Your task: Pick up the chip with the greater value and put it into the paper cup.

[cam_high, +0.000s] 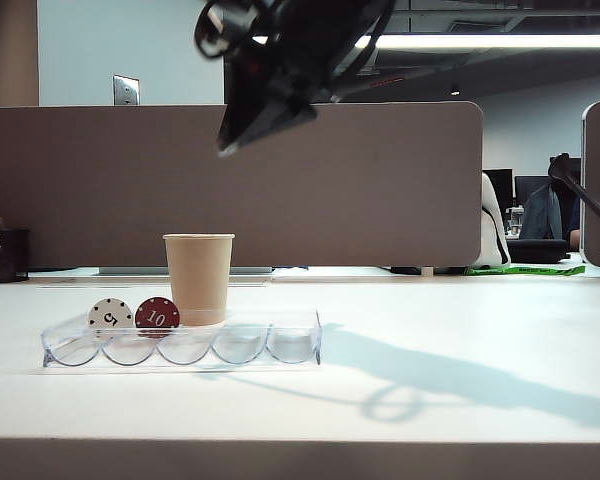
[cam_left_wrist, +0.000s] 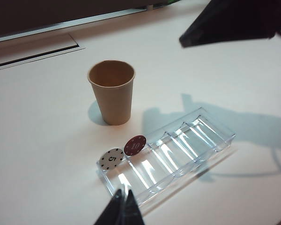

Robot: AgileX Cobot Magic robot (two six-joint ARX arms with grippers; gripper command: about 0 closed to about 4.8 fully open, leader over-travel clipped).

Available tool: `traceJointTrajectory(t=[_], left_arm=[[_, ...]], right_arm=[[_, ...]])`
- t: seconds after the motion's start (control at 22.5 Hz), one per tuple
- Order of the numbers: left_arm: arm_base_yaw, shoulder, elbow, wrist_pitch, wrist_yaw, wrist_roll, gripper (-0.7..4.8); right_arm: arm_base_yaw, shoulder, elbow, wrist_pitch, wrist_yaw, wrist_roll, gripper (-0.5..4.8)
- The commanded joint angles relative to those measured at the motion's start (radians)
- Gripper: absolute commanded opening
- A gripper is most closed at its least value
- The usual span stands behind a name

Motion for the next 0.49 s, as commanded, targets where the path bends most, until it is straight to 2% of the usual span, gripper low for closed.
traceJointTrajectory(t=[0.04, 0.18, 0.36, 0.49], left_arm=[[0.000, 0.000, 0.005, 0.005, 0.007, 0.004, 0.01], [-0.001, 0.000, 0.004, 0.006, 0.011, 0.005, 0.60], [0.000, 0.000, 0.004, 0.006, 0.025, 0.007, 0.60], [0.000, 0.000, 0.004, 0.005, 0.026, 0.006, 0.60]], right_arm=[[0.007, 0.039, 0.026, 0.000, -0.015, -0.067, -0.05], [0.009, 0.082, 0.041, 0.000, -0.019, -0.121, -0.05], [0.012, 0.131, 0.051, 0.004, -0.022, -0.212, -0.05], [0.012, 0.170, 0.055, 0.012, -0.022, -0.222, -0.05]])
